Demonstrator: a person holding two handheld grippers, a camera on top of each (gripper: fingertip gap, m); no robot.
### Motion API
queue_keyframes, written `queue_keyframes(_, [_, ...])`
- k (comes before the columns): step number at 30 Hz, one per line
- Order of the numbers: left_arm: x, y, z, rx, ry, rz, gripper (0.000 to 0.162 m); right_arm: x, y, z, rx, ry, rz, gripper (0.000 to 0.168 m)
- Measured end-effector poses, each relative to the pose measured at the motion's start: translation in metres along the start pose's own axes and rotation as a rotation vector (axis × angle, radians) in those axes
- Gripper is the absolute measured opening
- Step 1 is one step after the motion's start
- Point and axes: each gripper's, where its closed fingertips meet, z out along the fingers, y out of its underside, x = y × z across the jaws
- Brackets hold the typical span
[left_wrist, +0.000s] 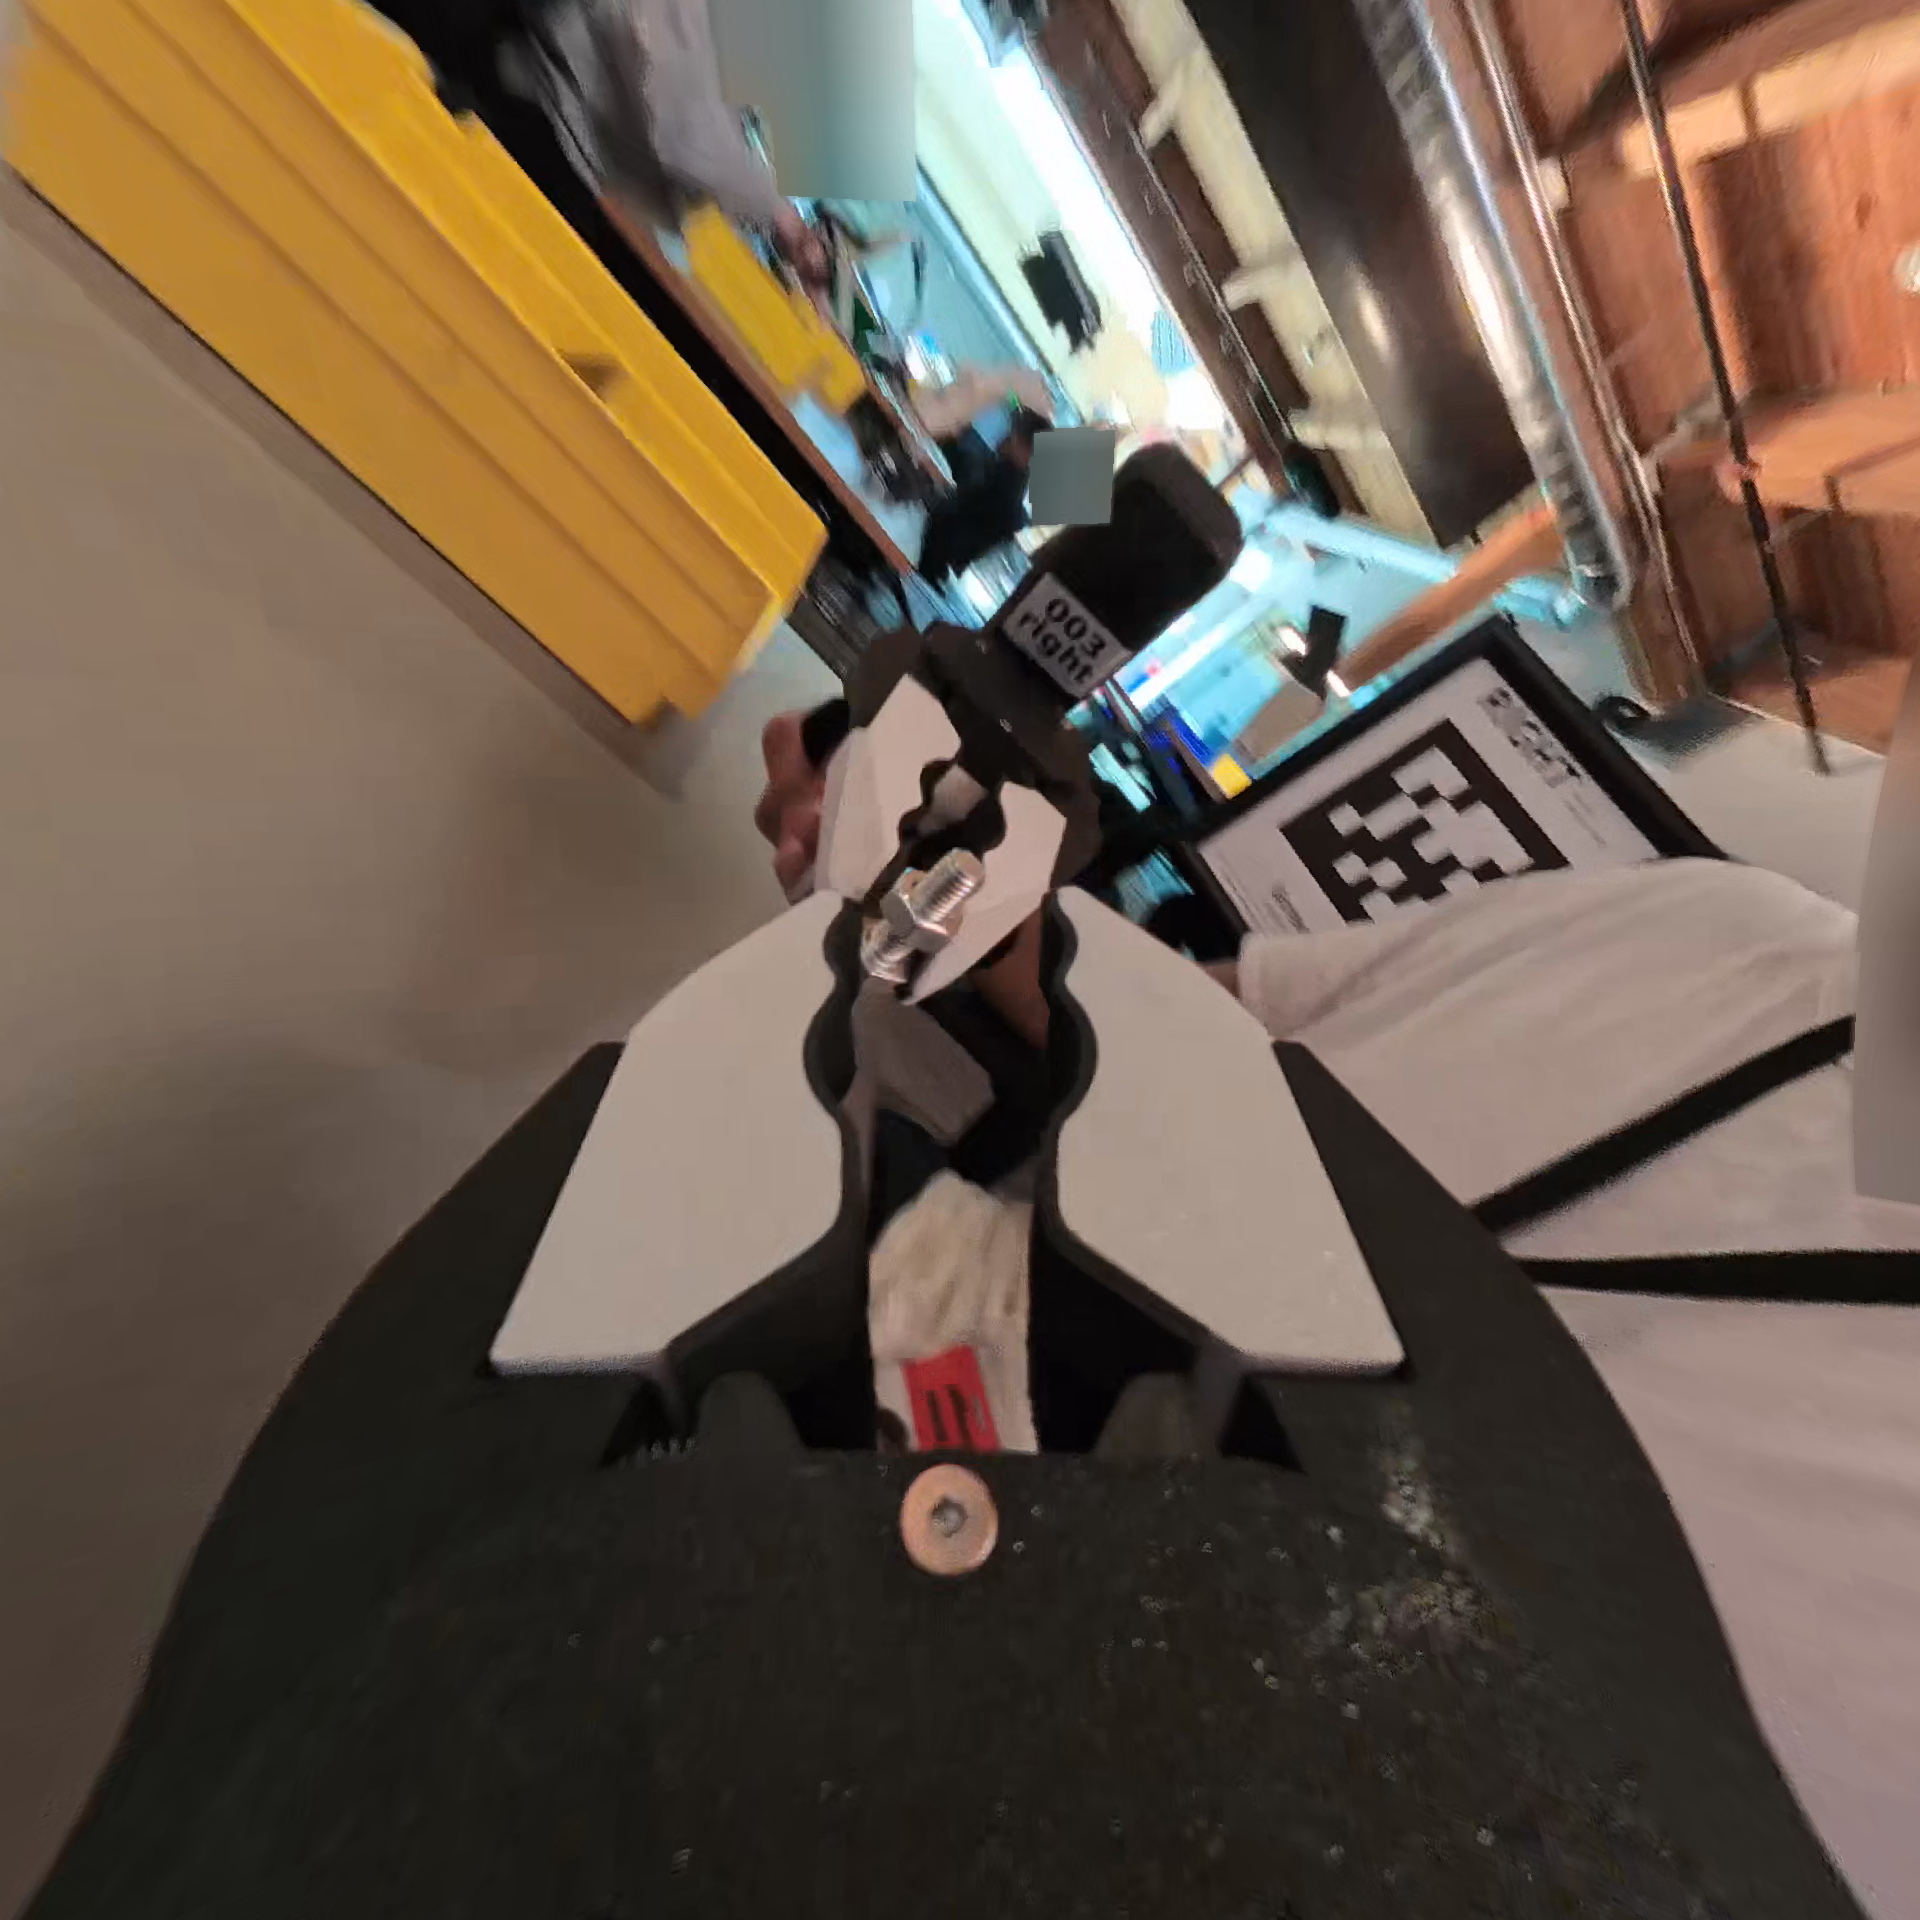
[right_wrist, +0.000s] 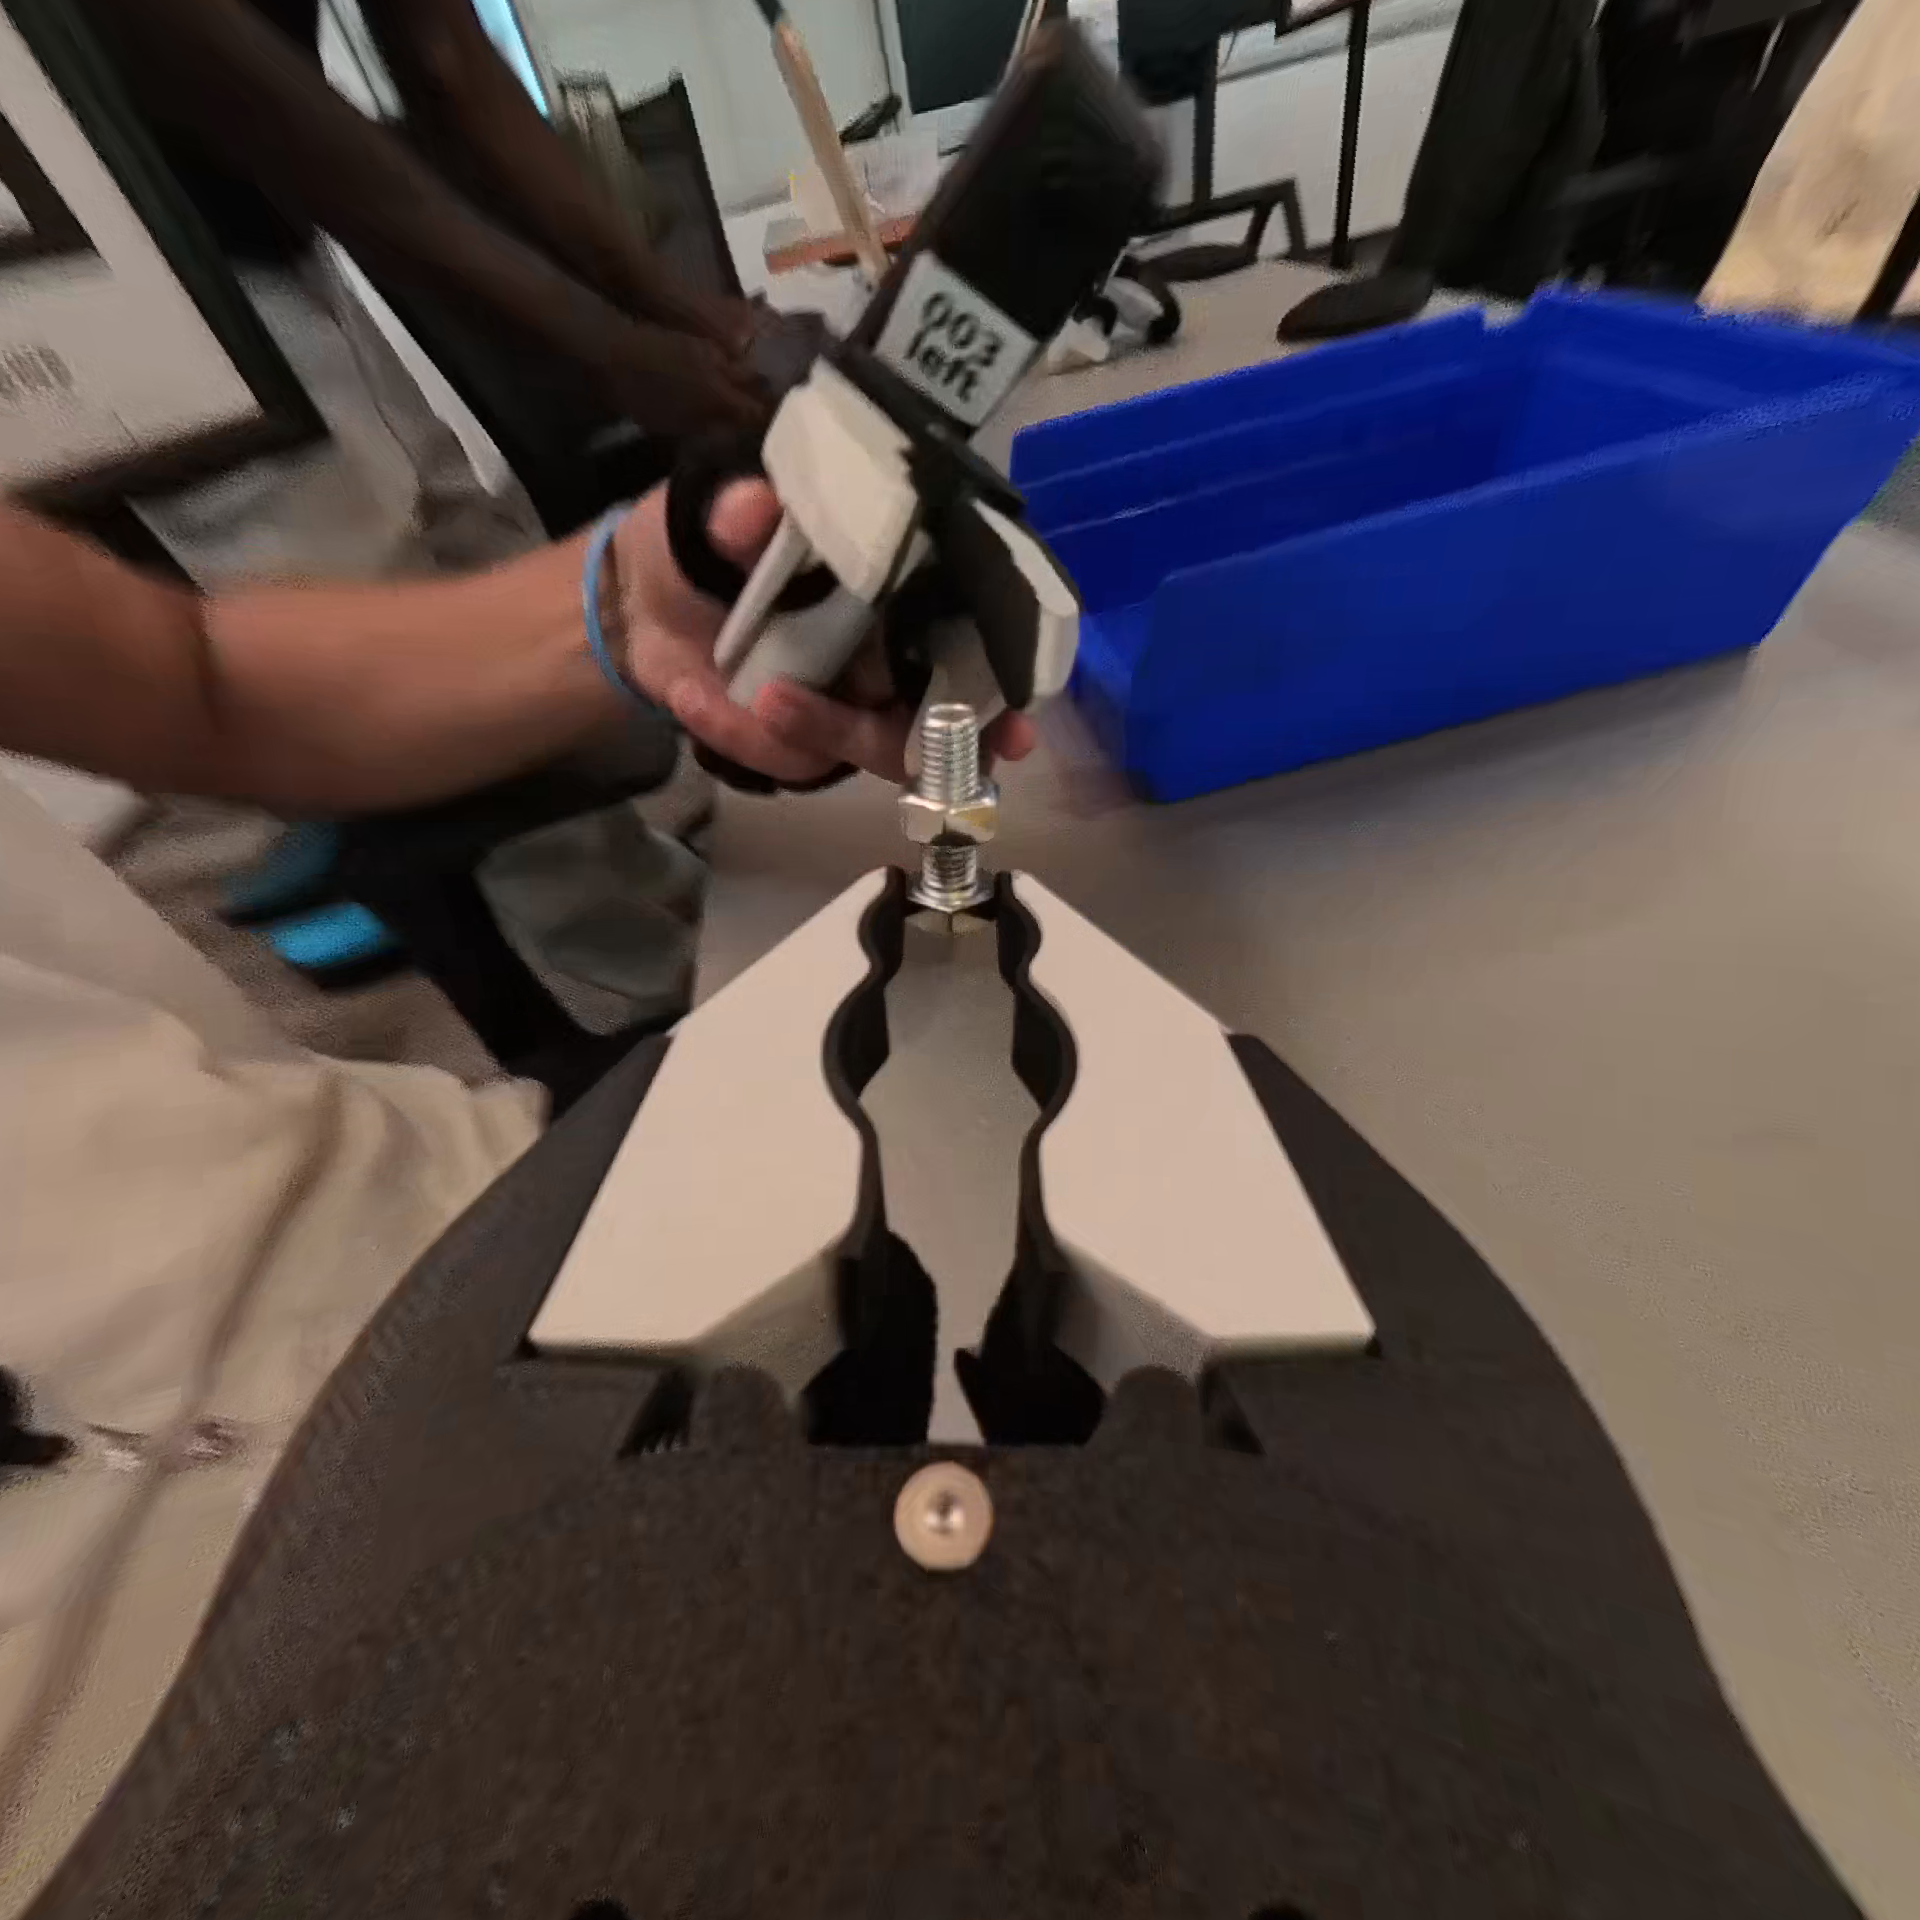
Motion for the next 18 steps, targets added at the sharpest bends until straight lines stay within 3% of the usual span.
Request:
queue_keyframes(4, [-0.026, 0.019, -0.004, 0.040, -0.175, 0.168, 0.028, 0.009, -0.003, 0.004, 0.092, -0.134, 0.352, 0.017])
queue_keyframes(7, [-0.027, 0.032, 0.006, 0.002, -0.208, 0.234, 0.028, 0.017, -0.008, 0.005, 0.183, -0.165, 0.460, 0.017])
queue_keyframes(11, [-0.029, 0.031, 0.010, 0.012, -0.269, 0.349, 0.026, 0.024, -0.013, 0.002, 0.261, -0.152, 0.488, 0.016])
queue_keyframes(18, [-0.032, 0.023, 0.004, 0.071, -0.298, 0.360, 0.026, 0.020, 0.021, 0.017, 0.022, -0.030, 0.273, 0.017])
